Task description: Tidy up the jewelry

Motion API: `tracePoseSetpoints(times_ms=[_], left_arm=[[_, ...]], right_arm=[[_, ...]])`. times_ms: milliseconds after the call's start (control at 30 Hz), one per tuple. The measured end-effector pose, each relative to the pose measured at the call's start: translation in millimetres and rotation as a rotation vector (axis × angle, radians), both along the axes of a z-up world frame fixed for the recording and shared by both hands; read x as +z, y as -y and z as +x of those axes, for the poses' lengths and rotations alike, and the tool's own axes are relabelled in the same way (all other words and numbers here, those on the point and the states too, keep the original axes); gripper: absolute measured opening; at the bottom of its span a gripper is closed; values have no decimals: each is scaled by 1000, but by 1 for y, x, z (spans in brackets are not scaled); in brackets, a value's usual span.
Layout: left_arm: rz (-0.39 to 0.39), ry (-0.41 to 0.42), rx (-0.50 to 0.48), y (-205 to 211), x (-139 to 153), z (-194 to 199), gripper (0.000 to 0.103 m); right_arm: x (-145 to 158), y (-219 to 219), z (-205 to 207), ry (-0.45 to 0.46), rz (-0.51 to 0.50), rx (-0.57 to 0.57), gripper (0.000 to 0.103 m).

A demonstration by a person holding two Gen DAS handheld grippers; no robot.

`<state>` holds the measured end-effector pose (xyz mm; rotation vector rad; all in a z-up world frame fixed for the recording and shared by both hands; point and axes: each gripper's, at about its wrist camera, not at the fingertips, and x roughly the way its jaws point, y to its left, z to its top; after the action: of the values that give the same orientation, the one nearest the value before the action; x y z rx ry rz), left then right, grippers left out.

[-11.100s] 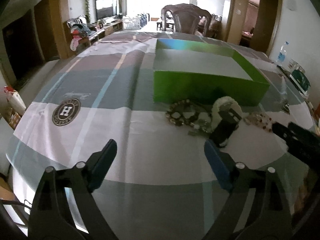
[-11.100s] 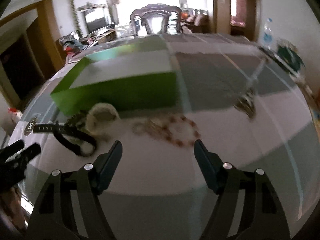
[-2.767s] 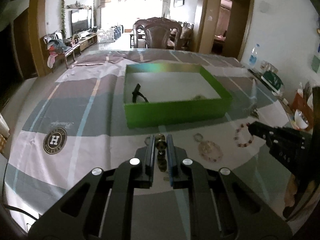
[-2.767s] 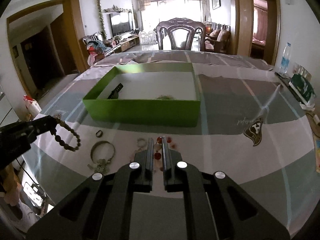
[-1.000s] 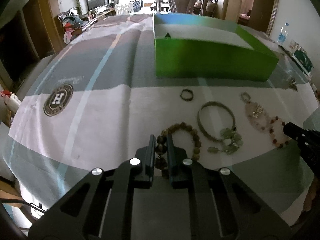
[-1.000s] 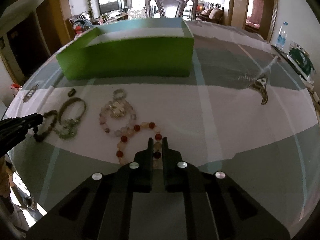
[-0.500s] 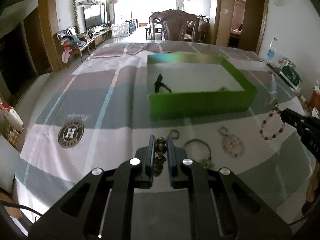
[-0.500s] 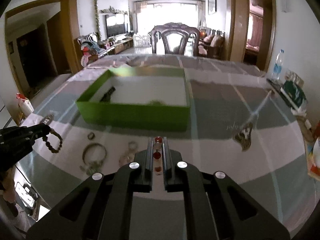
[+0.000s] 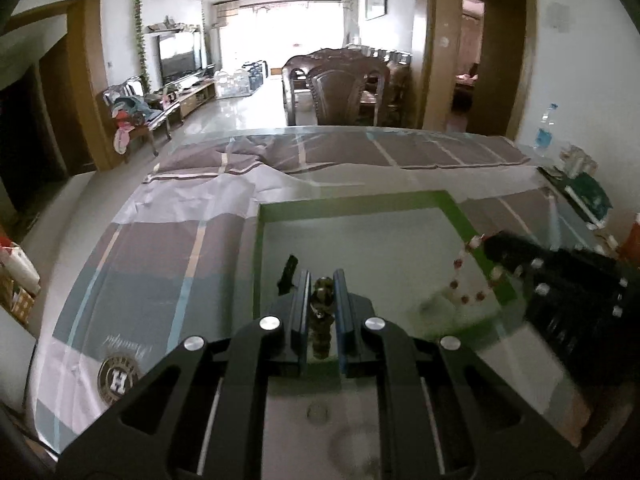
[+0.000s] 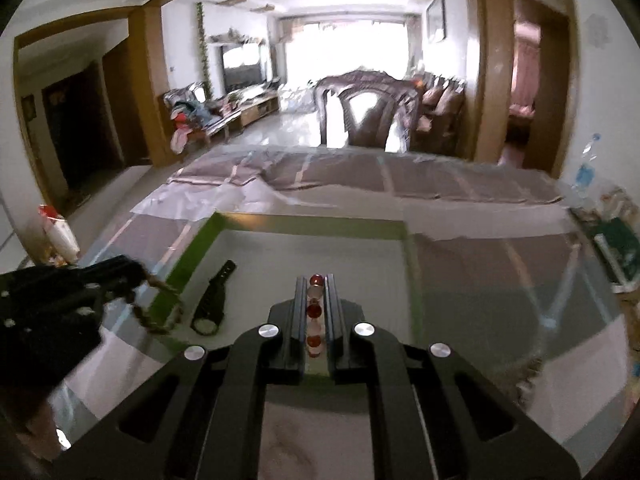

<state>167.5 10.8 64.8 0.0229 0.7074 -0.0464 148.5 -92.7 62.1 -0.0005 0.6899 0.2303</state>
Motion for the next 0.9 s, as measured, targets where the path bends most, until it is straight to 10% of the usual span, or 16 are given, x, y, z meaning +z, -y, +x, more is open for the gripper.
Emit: tracePoseSetpoints(times_ms=[267,333,600,900], left_arm=[[-1,-88,-18,10,-35,50,13],[15,-83,-7,9,-38,46,40],[84,-112,-29,-6,-68,-45,49],[10,-230,-5,-29,-116,-95,53]], right_arm=[[-39,-3,31,-109,34,-43,9],[-38,3,19,-98,37,-46,27],[-58,40,-90,-124,4,12,40],[-118,29,-107,-262,-24,50,40]])
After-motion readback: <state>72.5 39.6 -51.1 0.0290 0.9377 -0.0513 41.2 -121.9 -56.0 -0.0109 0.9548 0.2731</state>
